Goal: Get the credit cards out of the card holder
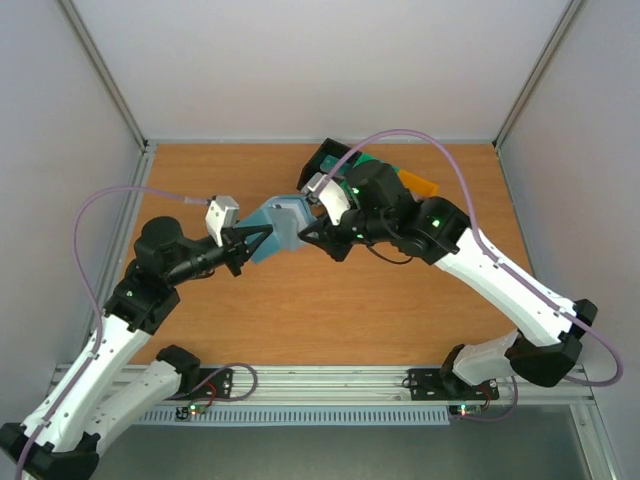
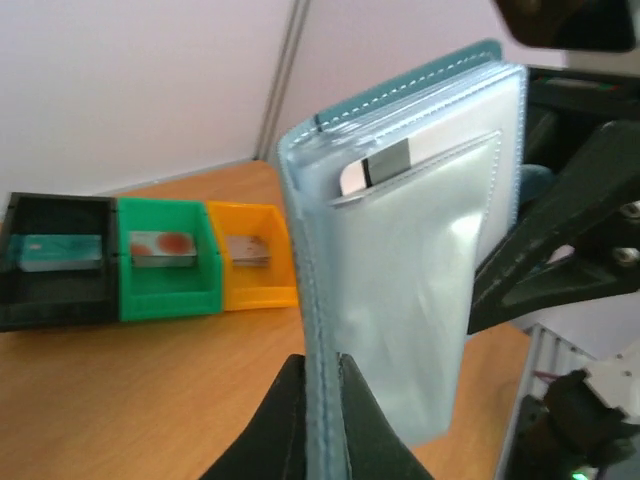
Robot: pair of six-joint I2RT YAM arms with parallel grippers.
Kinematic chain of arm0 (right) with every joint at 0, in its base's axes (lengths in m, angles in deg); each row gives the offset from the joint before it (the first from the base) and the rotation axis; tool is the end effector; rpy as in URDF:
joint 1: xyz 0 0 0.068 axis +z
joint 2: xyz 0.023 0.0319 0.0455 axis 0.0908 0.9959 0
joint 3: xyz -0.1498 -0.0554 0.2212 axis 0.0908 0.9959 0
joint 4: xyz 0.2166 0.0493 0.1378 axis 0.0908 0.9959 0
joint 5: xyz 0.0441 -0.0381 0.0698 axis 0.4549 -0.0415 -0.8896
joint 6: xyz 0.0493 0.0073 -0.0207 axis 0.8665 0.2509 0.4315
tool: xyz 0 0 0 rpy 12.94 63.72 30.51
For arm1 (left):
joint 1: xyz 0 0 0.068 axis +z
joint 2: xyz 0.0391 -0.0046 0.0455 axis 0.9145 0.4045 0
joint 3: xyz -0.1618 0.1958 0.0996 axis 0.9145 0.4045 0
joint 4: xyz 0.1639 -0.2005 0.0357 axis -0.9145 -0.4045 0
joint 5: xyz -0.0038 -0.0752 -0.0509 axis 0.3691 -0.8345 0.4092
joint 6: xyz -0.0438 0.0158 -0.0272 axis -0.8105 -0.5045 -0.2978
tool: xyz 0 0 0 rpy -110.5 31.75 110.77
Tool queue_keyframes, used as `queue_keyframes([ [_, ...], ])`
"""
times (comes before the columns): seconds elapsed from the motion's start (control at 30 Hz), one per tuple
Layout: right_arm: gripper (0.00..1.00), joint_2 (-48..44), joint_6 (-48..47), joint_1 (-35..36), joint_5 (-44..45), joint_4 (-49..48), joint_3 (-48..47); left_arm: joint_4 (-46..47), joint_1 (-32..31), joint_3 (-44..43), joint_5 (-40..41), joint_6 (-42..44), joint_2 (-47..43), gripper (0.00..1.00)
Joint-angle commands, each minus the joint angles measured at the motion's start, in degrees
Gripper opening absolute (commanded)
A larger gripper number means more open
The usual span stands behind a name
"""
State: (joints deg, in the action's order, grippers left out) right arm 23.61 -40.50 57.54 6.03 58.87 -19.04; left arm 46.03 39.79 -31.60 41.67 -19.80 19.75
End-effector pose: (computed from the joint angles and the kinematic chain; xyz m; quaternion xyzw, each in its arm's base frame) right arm 0.1682 0.2310 0.4301 -0.5918 0.6616 0.2067 0.4116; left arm 0.1398 -0.0886 0.3616 0.2574 0.7030 -0.3874 0.5380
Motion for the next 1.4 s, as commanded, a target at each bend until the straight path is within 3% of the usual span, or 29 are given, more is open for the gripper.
queue_keyframes([
  [0.0,0.09,-5.31,-3.71,-3.19,-22.72,-5.94,5.16,3.34,0.41,1.13,-5.29,-0.92,-1.23,0.0],
  [0.07,0.2,-7.23,-5.0,-3.5,-26.7,-7.1,7.08,4.18,0.9,1.77,-7.77,-1.59,-1.69,0.0],
  [0.2,0.3,-10.42,-6.69,-5.12,-29.49,-8.99,10.0,12.7,1.49,3.95,-20.01,-6.73,-2.41,0.0],
  [0.33,0.32,-12.05,-5.91,-7.56,-25.69,-9.6,11.13,18.66,1.82,4.96,-23.51,-12.11,-2.2,0.0],
  [0.57,0.31,-8.23,-1.92,-7.68,-15.77,-11.6,10.28,18.98,1.83,4.8,-23.99,-10.38,-2.0,0.0],
  [0.93,0.06,-7.13,-1.51,-7.69,-20.8,-12.11,9.92,14.64,1.87,5.07,-16.79,-9.05,-2.08,0.0],
  [0.97,0.04,-7.26,-1.28,-7.67,-20.19,-11.95,9.82,13.43,1.91,5.08,-16.01,-8.63,-2.17,0.03],
  [1.07,0.01,-7.91,-0.75,-7.83,-18.71,-10.8,9.19,10.51,2.07,5.27,-16.51,-6.36,-2.41,0.34],
  [1.17,0.01,-8.97,0.61,-9.49,-18.9,-10.19,9.04,6.57,2.33,4.83,-20.48,-0.48,-3.45,0.56],
  [1.27,0.01,-10.15,1.23,-11.0,-19.09,-9.98,9.34,-0.1,2.91,3.21,-21.04,5.76,-4.19,0.73],
  [1.37,0.01,-10.55,1.49,-11.67,-17.4,-9.03,8.99,-3.82,4.19,1.5,-18.72,8.96,-5.2,0.77],
])
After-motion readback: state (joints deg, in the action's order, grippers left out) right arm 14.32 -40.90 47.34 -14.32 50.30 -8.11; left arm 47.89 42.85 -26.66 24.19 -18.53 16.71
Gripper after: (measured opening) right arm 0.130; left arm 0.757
